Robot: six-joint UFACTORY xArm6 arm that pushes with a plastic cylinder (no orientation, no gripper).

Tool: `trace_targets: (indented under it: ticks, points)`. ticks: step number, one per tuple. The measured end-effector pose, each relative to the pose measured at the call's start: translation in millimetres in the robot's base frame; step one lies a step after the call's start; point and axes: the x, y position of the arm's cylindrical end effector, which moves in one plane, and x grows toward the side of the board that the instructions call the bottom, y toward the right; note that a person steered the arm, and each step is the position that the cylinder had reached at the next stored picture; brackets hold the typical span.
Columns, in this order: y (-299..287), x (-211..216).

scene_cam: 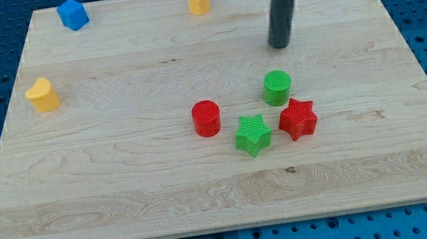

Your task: Move the yellow heart towards the yellow hexagon

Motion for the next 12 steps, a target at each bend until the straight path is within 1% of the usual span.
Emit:
trace_targets:
  ticks: [4, 6, 8, 9, 10, 11, 12]
  points:
    - [-163, 0]
    - [-264, 0]
    - [-347, 0]
    - [-375, 0]
    - [-375, 4]
    - [-375, 39]
    - [-375, 45]
